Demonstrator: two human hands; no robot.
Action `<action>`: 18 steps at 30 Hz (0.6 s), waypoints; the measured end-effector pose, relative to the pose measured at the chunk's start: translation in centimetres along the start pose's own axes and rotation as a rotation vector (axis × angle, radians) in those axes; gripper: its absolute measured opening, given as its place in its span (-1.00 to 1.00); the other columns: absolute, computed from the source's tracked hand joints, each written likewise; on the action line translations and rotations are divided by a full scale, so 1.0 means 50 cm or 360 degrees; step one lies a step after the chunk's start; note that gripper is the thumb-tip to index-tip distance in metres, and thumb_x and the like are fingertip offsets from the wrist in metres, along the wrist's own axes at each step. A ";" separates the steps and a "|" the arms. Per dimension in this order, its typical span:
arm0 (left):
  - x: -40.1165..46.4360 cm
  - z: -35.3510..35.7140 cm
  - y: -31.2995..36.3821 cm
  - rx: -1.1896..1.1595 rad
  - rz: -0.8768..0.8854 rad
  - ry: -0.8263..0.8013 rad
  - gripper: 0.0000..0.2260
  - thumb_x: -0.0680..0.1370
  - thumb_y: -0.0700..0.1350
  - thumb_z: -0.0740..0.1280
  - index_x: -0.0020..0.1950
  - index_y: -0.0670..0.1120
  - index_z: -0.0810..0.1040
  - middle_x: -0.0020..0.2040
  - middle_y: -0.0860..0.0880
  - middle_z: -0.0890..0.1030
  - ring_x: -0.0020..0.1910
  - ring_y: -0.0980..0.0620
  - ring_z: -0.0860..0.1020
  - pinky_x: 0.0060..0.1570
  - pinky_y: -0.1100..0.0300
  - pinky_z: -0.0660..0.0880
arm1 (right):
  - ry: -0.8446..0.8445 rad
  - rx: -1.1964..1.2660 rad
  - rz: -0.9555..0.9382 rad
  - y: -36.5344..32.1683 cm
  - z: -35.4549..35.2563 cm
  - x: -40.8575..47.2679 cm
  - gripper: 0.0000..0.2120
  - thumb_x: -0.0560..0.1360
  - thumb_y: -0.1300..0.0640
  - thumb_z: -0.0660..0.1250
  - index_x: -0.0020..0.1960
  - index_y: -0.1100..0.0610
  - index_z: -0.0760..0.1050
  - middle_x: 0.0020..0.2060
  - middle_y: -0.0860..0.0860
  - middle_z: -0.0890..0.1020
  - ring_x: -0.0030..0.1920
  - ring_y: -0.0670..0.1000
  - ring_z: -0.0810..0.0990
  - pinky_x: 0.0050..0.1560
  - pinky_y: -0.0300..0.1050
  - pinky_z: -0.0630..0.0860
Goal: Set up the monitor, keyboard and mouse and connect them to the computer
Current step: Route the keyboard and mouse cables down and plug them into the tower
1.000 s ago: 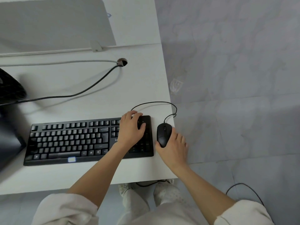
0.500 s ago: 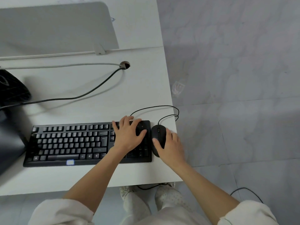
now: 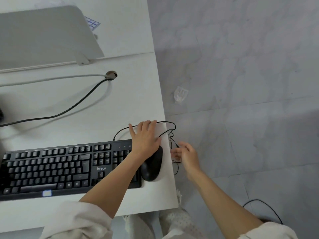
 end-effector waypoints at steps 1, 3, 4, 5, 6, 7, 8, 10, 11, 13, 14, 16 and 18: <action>0.003 -0.001 -0.002 -0.0003 -0.0004 0.0013 -0.47 0.53 -0.01 0.24 0.48 0.00 0.18 0.41 0.01 0.28 0.43 -0.03 0.15 0.42 -0.25 -0.19 | 0.0039 0.0020 0.0063 0.000 -0.008 0.022 -0.78 0.58 0.30 0.09 0.17 0.20 0.42 -0.22 0.10 0.61 -0.28 -0.01 0.53 -0.27 -0.24 0.46; 0.001 -0.003 -0.007 -0.0014 -0.0010 0.0012 -0.48 0.54 -0.04 0.24 0.48 -0.01 0.18 0.41 0.01 0.28 0.43 -0.02 0.15 0.42 -0.23 -0.21 | 0.0047 0.0063 0.0234 0.006 0.000 0.057 -0.83 0.59 0.23 0.12 0.04 0.19 0.49 -0.14 0.09 0.62 -0.24 -0.02 0.53 -0.23 -0.21 0.46; 0.000 -0.004 -0.006 -0.0023 -0.0008 0.0005 -0.48 0.54 -0.06 0.24 0.48 -0.01 0.18 0.41 0.01 0.28 0.43 -0.02 0.15 0.42 -0.24 -0.22 | 0.0015 0.0089 0.0312 0.005 0.012 0.073 -0.82 0.59 0.19 0.12 -0.04 0.17 0.50 -0.12 0.08 0.63 -0.23 -0.02 0.54 -0.21 -0.19 0.47; 0.001 -0.003 -0.006 -0.0023 -0.0010 -0.0005 -0.47 0.54 -0.08 0.24 0.49 0.00 0.17 0.41 0.02 0.27 0.43 -0.02 0.14 0.42 -0.24 -0.22 | -0.0043 0.0137 0.0376 -0.001 0.030 0.087 -0.79 0.59 0.17 0.12 -0.11 0.16 0.49 -0.13 0.08 0.63 -0.24 -0.02 0.54 -0.21 -0.17 0.47; 0.001 -0.003 -0.004 -0.0018 -0.0009 -0.0012 -0.46 0.54 -0.10 0.23 0.49 0.00 0.16 0.41 0.02 0.27 0.43 -0.01 0.14 0.41 -0.25 -0.22 | -0.0110 0.0251 0.0424 -0.009 0.051 0.101 -0.77 0.60 0.17 0.11 -0.13 0.17 0.48 -0.16 0.09 0.62 -0.25 0.00 0.54 -0.23 -0.16 0.47; 0.002 -0.002 -0.004 -0.0008 -0.0021 -0.0014 -0.46 0.54 -0.12 0.23 0.50 0.00 0.15 0.42 0.02 0.26 0.43 -0.01 0.14 0.41 -0.25 -0.22 | -0.0182 0.0411 0.0475 -0.020 0.074 0.113 -0.76 0.60 0.18 0.09 -0.13 0.21 0.47 -0.18 0.10 0.61 -0.26 0.02 0.53 -0.23 -0.14 0.46; 0.001 -0.002 -0.002 -0.0002 -0.0022 -0.0015 -0.45 0.54 -0.14 0.23 0.50 0.00 0.14 0.41 0.03 0.26 0.44 -0.01 0.14 0.41 -0.26 -0.22 | -0.0220 0.0593 0.0521 -0.034 0.090 0.121 -0.76 0.61 0.19 0.08 -0.11 0.23 0.47 -0.18 0.12 0.59 -0.25 0.04 0.53 -0.20 -0.14 0.46; -0.003 0.000 -0.005 0.0008 -0.0038 0.0003 -0.46 0.54 -0.18 0.22 0.50 -0.01 0.16 0.41 0.01 0.28 0.44 -0.01 0.16 0.40 -0.28 -0.22 | -0.0224 0.0919 0.0625 -0.053 0.106 0.142 -0.72 0.61 0.18 0.03 -0.08 0.26 0.47 -0.18 0.12 0.57 -0.22 0.05 0.52 0.02 -0.17 0.47; -0.005 0.002 -0.008 0.0007 -0.0043 0.0022 -0.46 0.53 -0.21 0.23 0.49 -0.02 0.18 0.40 0.00 0.29 0.43 -0.02 0.17 0.39 -0.29 -0.22 | -0.0177 0.1082 0.0657 -0.062 0.103 0.155 -0.70 0.60 0.18 0.01 -0.08 0.26 0.47 -0.17 0.12 0.56 -0.20 0.05 0.52 0.16 -0.16 0.43; -0.010 0.002 -0.016 0.0000 -0.0068 0.0052 -0.44 0.49 -0.28 0.24 0.48 -0.05 0.23 0.38 -0.02 0.33 0.42 -0.05 0.21 0.38 -0.32 -0.21 | -0.0067 0.1426 0.0694 -0.077 0.088 0.177 -0.69 0.61 0.19 -0.03 -0.11 0.27 0.44 -0.17 0.11 0.54 -0.19 0.04 0.52 0.18 -0.11 0.42; -0.011 0.002 -0.020 -0.0001 -0.0078 0.0057 -0.43 0.47 -0.31 0.25 0.47 -0.05 0.25 0.37 -0.03 0.35 0.42 -0.06 0.23 0.37 -0.32 -0.21 | -0.0034 0.1539 0.0691 -0.087 0.079 0.183 -0.69 0.62 0.21 -0.04 -0.13 0.27 0.42 -0.19 0.11 0.53 -0.21 0.04 0.52 0.09 -0.10 0.46; -0.013 0.003 -0.025 0.0001 -0.0091 0.0052 -0.41 0.45 -0.34 0.24 0.46 -0.06 0.26 0.36 -0.03 0.36 0.41 -0.06 0.24 0.37 -0.33 -0.20 | -0.0037 0.1561 0.0624 -0.113 0.058 0.187 -0.70 0.62 0.25 -0.03 -0.17 0.25 0.41 -0.25 0.09 0.51 -0.26 0.02 0.51 -0.11 -0.12 0.48; -0.012 0.002 -0.023 0.0000 -0.0085 0.0041 -0.40 0.44 -0.36 0.23 0.46 -0.07 0.28 0.34 -0.05 0.37 0.40 -0.08 0.25 0.37 -0.36 -0.18 | -0.0152 0.1315 0.0518 -0.140 0.042 0.176 -0.74 0.61 0.24 0.04 -0.16 0.18 0.43 -0.25 0.04 0.53 -0.22 0.00 0.53 -0.17 -0.13 0.45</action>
Point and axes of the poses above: each hand's wrist, its own x-axis towards the middle knuckle, its own z-axis out of the palm, y = z × x, the point moved 9 cm from there along x, towards the middle knuckle
